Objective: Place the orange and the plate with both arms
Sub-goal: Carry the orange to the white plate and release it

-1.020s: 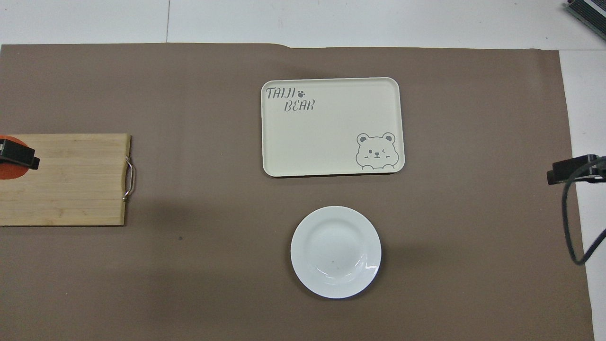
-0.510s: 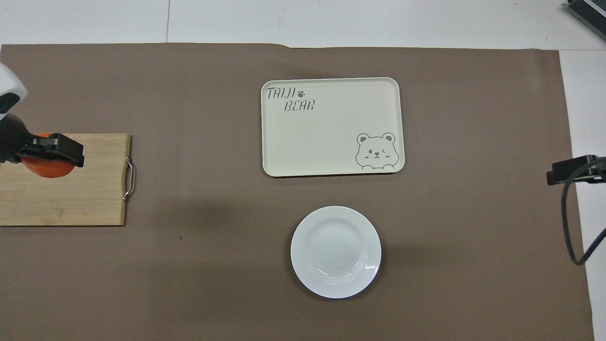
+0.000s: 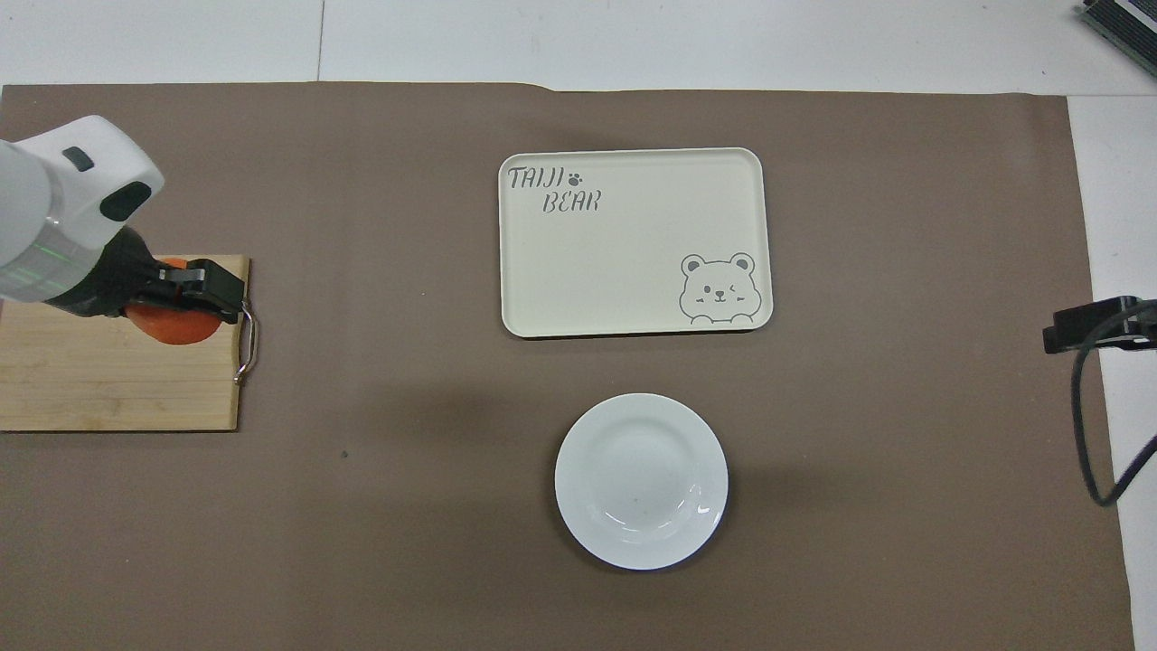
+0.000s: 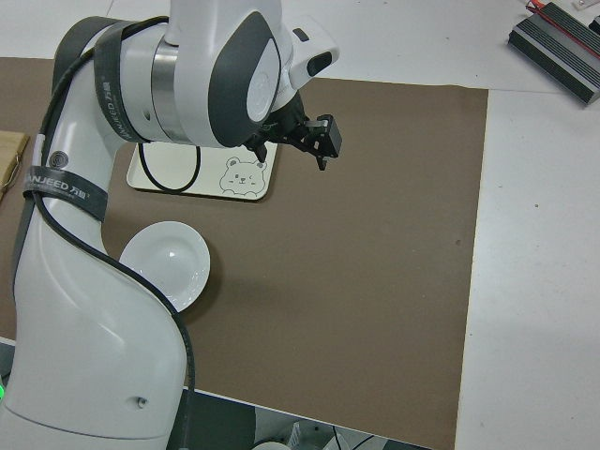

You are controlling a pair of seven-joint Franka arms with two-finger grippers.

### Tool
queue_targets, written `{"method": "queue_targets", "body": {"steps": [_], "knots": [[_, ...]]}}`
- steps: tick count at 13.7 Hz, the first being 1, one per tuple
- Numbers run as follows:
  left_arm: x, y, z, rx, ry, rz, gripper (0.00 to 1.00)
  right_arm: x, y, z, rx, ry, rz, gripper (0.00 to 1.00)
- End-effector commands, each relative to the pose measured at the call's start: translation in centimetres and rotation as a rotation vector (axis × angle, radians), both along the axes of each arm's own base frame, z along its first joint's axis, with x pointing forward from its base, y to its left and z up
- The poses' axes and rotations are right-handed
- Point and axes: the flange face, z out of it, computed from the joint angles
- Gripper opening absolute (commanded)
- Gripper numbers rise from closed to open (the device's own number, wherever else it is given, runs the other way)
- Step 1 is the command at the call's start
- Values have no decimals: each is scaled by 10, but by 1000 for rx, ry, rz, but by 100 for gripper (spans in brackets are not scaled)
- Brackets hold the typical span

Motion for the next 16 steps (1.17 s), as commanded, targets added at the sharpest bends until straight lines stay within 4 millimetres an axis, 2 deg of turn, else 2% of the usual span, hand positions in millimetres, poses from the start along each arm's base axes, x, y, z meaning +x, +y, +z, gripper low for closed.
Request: {"method": "queue_targets", "body": {"steps": [1,3,5,7,10,13,14,16], "knots": [[-41,-47,-8,-18,-43,34,0,-8,-4,0,-14,10,17,100],[-56,-85,-21,-21,-49,21,0,-8,-4,0,-14,10,17,100],[-70,-119,-44,-28,-57,57,0,-8,-4,0,-14,10,17,100],[-84,-143,-67,-46,-80,70,0,-8,-4,0,-14,10,17,100],[-100,-201,-122,-48,-74,123,0,-10,-5,-1,-11,11,15,100],[-110,-237,-162,-74,-89,168,0,-10,-5,-1,-11,11,17,100],[-121,-252,-178,-97,-105,203,0,-10,-5,-1,-11,11,15,100],[-126,-259,-197,-123,-122,217,0,-10,-5,-1,-11,11,15,100]]}}
